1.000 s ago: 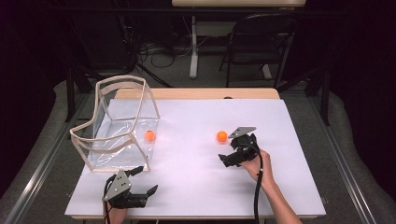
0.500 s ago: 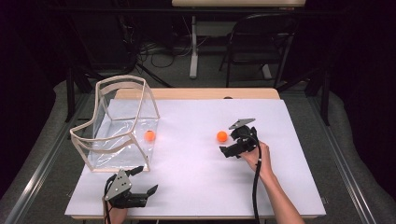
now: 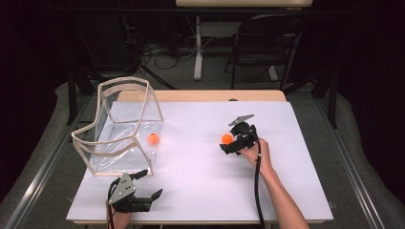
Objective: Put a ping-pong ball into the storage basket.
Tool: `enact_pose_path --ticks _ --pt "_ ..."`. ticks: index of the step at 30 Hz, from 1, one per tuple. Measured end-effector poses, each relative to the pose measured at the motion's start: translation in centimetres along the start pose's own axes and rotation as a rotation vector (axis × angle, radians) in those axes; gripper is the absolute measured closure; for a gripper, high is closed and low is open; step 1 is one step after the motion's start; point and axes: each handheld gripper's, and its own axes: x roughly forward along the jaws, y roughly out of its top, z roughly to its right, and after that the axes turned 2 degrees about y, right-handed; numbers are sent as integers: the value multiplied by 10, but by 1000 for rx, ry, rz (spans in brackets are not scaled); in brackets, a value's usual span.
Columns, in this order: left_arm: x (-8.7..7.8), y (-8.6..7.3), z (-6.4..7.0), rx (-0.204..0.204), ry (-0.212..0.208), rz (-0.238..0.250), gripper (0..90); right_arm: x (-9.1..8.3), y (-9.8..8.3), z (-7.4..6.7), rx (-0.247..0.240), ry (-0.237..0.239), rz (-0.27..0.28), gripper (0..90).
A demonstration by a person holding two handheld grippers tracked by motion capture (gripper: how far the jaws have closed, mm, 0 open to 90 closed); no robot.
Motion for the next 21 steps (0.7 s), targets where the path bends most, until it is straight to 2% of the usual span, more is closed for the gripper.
enact_pose_path --ticks 4,8,10,12,21 --pt "-1 0 -1 -1 8 4 158 7 3 1 1 -6 -22 11" --pt "-2 0 -1 0 8 9 158 7 5 1 14 -22 -11 77" --pt "-2 0 -1 -3 9 8 158 8 5 1 10 -33 -9 150" --pt "-1 0 -1 0 8 6 158 9 5 2 9 -37 -19 157" --pt "-1 0 -1 0 6 3 158 16 7 -1 -30 -60 -55 308"
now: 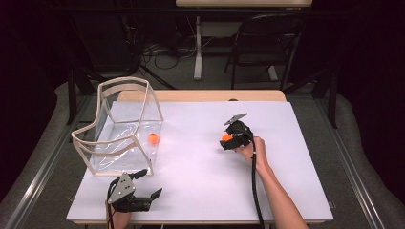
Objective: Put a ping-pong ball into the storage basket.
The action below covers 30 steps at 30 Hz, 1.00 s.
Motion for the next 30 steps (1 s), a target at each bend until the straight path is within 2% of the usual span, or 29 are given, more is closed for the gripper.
enact_pose_path --ticks 2,8,12,19,30 --pt "0 0 0 1 1 0 158 3 -1 0 -1 2 15 345" --pt "0 0 0 -1 -2 -1 158 5 0 -1 -12 8 -16 436" --pt "0 0 -1 -5 1 2 157 6 -1 0 -11 3 -13 481" --pt "1 -1 0 -5 -4 -5 158 7 -1 0 -10 1 -39 503" --pt "0 -1 -1 -3 -3 0 158 0 0 0 -22 -1 -29 507"
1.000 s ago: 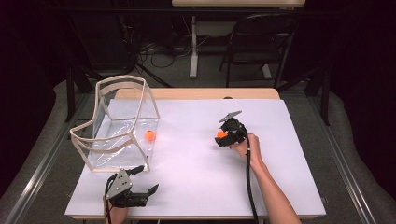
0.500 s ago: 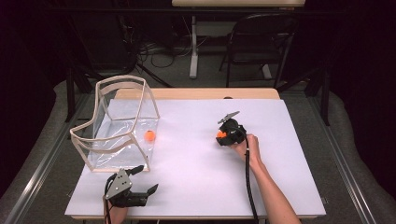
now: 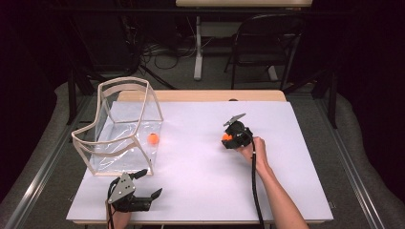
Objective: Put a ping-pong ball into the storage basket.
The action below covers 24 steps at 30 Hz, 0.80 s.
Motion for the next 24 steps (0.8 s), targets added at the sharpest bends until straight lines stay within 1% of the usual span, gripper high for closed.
enact_pose_path --ticks 1,5,6,8,9,12,14,15,16,19,23,24 --pt "0 0 0 -1 1 1 157 -1 0 0 0 -2 11 507" --pt "0 0 0 1 2 0 158 -6 3 1 2 4 8 507" --pt "0 0 0 2 1 -2 158 -9 4 1 5 2 1 507" --pt "0 0 0 1 -2 -5 158 -12 6 1 -1 1 8 507" --pt "0 0 0 4 -1 -4 158 -15 8 0 -2 -1 15 507" --pt "-1 0 0 -3 4 3 158 -20 11 -1 -4 0 12 507" --pt "-1 0 0 -4 4 3 158 -23 13 -3 -17 2 17 507" --pt "0 0 0 2 2 1 158 -24 14 -4 -19 2 17 507" --pt "0 0 0 1 0 0 158 -25 14 -5 -21 1 24 507" --pt "-1 0 0 -1 0 2 158 -29 16 -8 -25 2 21 508" --pt "-1 0 -1 -2 4 3 158 -34 19 -10 -30 9 36 507" --pt "-1 0 0 -4 4 4 158 -35 20 -11 -29 9 30 508"
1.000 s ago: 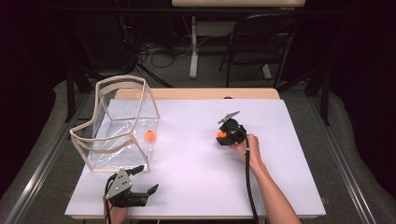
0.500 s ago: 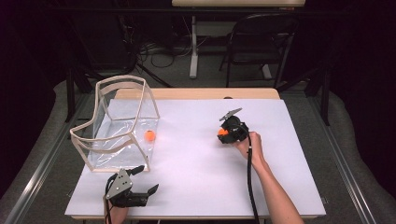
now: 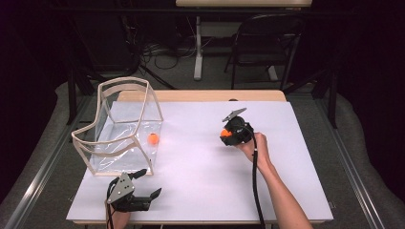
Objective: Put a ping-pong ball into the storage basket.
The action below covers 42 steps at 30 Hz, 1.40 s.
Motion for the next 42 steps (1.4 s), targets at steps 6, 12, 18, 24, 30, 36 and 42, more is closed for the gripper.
enact_pose_path --ticks 6,12,18,24,30,36,42 --pt "0 0 0 1 -2 1 158 -6 5 -3 -5 7 12 508" --pt "0 0 0 1 -2 1 158 -10 10 -7 -13 13 19 508" --pt "1 0 0 5 -4 -1 158 -14 15 -12 -22 24 27 508" --pt "1 0 0 7 -5 -2 158 -16 20 -19 -38 33 31 508" --pt "1 0 0 8 -3 -3 158 -16 25 -26 -55 42 37 508" --pt "0 0 0 5 -5 1 158 -14 29 -29 -63 54 39 508" --pt "1 0 1 4 -4 1 158 -14 33 -33 -68 61 40 508"
